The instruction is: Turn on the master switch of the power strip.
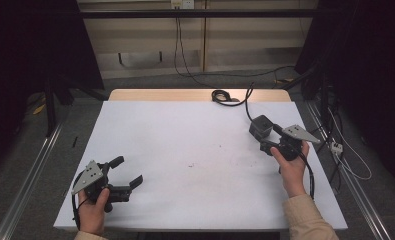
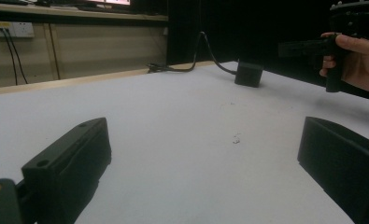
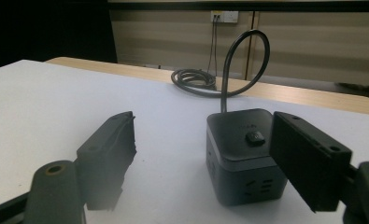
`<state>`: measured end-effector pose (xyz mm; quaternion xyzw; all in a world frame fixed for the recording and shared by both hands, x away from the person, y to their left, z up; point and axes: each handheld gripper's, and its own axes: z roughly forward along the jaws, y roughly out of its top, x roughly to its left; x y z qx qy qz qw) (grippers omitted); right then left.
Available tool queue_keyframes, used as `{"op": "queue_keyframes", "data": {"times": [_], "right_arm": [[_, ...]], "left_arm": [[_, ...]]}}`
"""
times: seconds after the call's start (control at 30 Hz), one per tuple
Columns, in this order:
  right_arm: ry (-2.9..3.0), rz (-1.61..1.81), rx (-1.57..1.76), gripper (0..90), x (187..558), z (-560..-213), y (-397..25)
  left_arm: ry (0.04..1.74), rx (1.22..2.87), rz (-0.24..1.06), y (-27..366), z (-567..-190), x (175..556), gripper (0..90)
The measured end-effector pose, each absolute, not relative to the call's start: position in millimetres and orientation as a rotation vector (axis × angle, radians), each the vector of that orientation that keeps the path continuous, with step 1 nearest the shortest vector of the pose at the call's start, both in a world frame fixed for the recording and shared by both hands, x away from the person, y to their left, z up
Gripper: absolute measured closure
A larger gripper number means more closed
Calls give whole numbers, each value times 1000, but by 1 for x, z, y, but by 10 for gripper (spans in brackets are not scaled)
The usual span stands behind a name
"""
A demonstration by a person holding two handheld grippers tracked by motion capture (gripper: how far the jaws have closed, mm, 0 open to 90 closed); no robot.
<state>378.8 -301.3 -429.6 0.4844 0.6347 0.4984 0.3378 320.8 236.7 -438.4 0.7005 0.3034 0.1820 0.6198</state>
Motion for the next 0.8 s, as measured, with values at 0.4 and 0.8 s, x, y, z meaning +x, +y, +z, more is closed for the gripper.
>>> {"op": "queue_keyframes", "data": {"times": [0.4, 0.8], "right_arm": [[1652, 1281, 1274, 308, 385, -429, -303], [1656, 1253, 1294, 412, 390, -427, -308]], "left_arm": [[696, 1608, 418, 237, -438, 321, 25], [698, 1609, 417, 238, -439, 321, 25]]}}
